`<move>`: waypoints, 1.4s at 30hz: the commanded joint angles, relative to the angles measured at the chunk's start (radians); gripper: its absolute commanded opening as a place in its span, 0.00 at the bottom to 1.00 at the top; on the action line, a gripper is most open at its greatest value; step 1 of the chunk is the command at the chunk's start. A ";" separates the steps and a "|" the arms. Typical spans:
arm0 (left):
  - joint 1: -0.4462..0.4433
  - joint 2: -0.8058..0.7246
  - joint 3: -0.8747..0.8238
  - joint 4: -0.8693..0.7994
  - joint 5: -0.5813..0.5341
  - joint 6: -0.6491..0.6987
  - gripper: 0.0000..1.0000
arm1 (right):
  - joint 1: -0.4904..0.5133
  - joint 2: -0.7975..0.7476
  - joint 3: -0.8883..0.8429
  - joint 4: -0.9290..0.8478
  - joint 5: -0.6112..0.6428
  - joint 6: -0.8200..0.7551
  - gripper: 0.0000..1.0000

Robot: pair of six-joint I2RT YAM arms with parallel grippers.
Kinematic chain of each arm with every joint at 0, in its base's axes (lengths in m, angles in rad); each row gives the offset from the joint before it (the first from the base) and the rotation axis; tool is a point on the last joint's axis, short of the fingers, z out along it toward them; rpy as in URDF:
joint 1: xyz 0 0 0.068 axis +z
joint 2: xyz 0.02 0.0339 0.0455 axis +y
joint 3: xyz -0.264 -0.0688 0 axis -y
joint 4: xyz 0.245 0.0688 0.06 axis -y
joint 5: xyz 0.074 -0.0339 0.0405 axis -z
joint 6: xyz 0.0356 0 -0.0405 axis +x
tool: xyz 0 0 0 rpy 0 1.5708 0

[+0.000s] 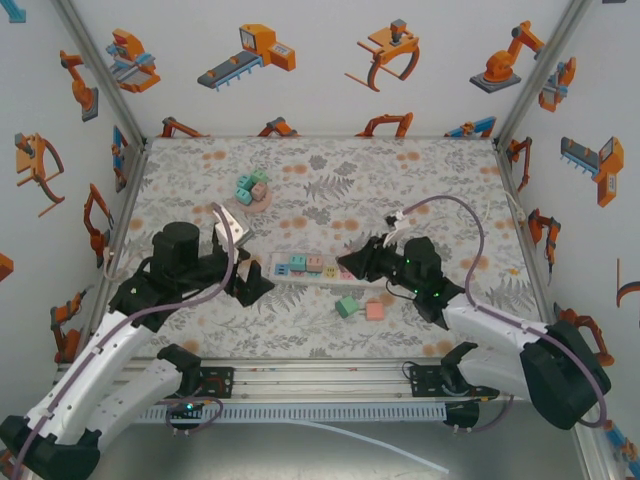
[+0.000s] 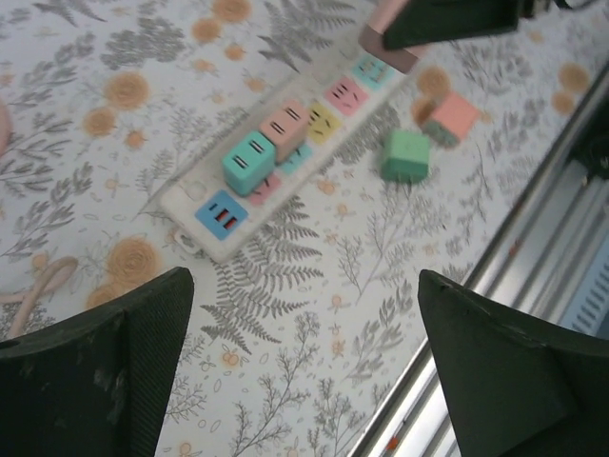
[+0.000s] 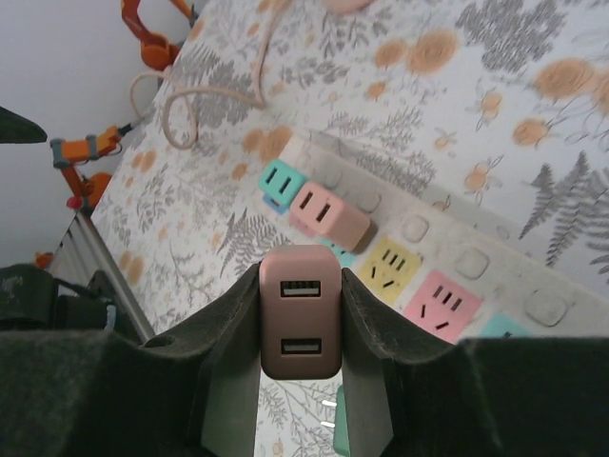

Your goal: Pull the plug off the socket

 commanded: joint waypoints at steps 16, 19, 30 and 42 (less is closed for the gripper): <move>-0.023 -0.040 -0.076 -0.117 0.230 0.341 0.97 | 0.203 0.447 0.105 0.120 -0.112 0.007 0.15; -0.024 -0.042 -0.078 -0.124 0.231 0.341 0.97 | 0.210 0.481 0.112 0.128 -0.109 0.009 0.18; -0.025 -0.017 -0.077 -0.115 0.237 0.340 0.97 | 0.214 0.465 0.084 0.128 -0.047 0.009 0.44; -0.026 -0.008 -0.063 -0.107 0.241 0.323 0.97 | 0.214 0.334 0.048 0.087 0.028 -0.046 0.50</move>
